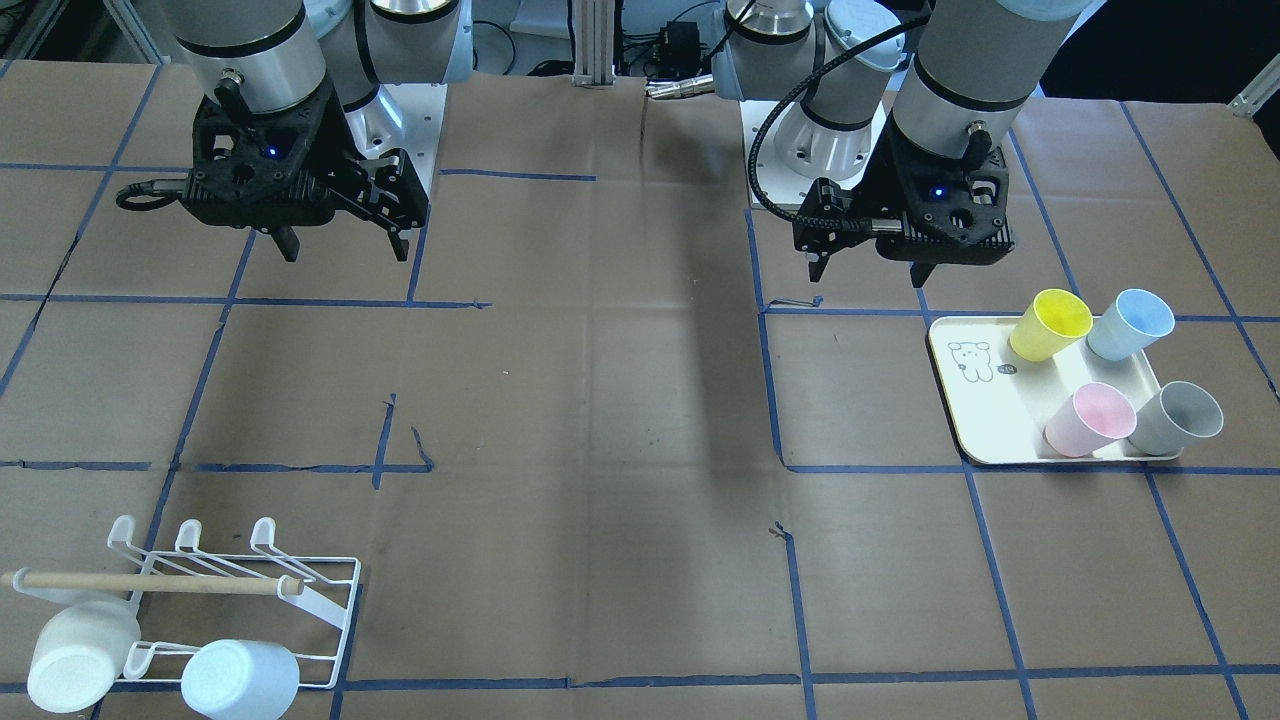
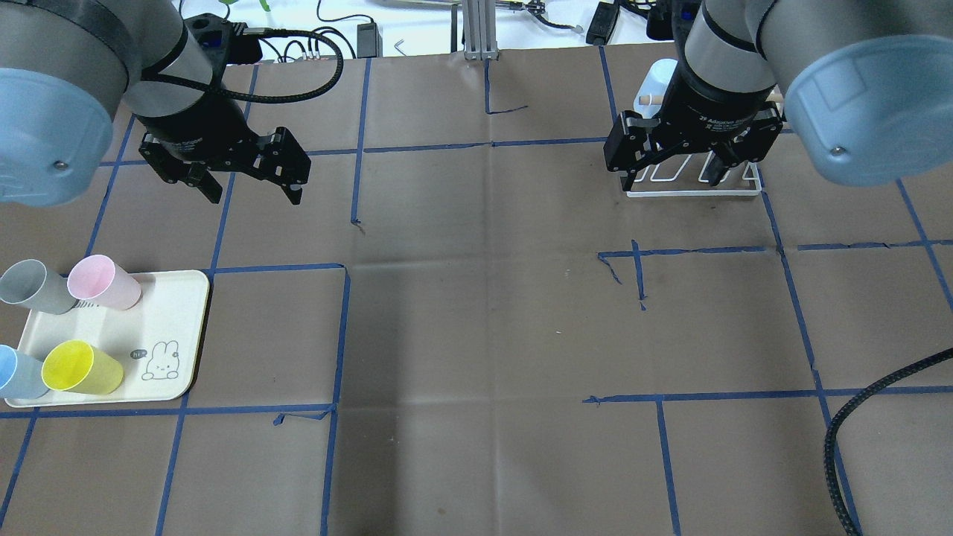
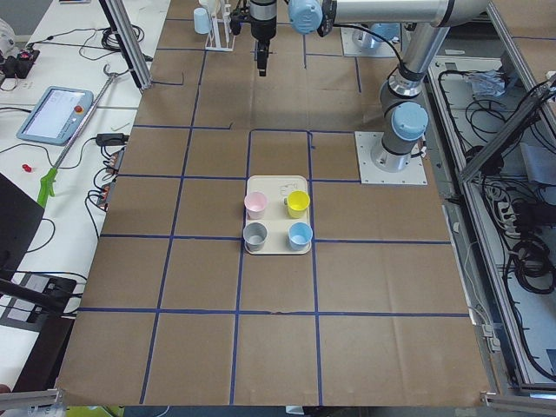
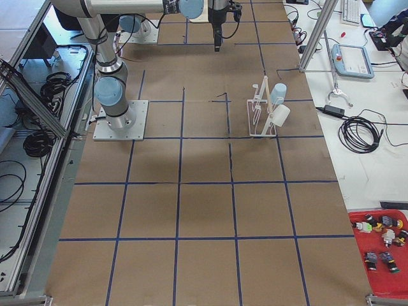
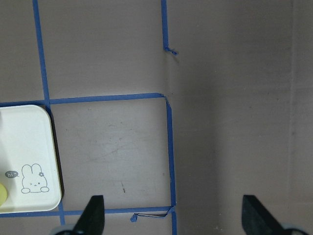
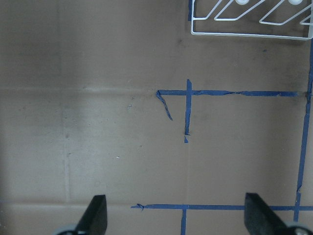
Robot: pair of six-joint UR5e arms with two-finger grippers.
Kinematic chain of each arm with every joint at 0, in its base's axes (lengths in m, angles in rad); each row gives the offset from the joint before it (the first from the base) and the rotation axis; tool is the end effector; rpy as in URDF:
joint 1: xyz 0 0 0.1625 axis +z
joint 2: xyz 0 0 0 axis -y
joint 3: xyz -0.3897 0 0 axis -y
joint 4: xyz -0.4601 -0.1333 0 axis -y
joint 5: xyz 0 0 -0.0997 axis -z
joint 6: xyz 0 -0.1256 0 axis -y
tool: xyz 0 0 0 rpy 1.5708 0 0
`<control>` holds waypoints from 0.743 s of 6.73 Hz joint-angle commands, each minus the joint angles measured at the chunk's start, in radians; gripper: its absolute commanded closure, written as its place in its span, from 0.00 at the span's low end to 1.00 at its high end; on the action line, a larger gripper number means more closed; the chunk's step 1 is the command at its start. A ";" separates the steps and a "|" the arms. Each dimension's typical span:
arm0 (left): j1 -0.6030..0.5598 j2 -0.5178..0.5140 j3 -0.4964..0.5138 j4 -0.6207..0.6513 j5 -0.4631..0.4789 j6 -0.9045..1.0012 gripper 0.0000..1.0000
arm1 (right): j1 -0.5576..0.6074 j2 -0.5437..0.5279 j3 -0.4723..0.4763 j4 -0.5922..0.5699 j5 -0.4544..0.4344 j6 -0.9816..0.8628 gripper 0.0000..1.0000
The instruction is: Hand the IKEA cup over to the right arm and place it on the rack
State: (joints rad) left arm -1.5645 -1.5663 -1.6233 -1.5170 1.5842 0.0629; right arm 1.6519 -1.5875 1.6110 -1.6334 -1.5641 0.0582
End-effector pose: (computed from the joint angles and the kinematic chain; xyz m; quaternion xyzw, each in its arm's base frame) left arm -0.1281 -0.5591 0.4051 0.0283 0.9996 -0.0027 0.0068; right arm 0.1789 -0.5453 0.4197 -0.0115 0.9997 -0.0193 0.0047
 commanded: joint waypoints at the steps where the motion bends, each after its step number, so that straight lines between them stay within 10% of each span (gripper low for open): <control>1: 0.000 0.000 0.000 0.000 -0.004 -0.002 0.00 | 0.000 -0.009 0.000 0.000 -0.001 0.000 0.00; 5: 0.000 0.000 -0.001 0.001 -0.004 -0.002 0.00 | 0.002 -0.019 -0.002 0.000 0.003 0.000 0.00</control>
State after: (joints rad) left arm -1.5647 -1.5662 -1.6232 -1.5156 1.5800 0.0618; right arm 1.6548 -1.6051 1.6097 -1.6337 -1.5625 0.0584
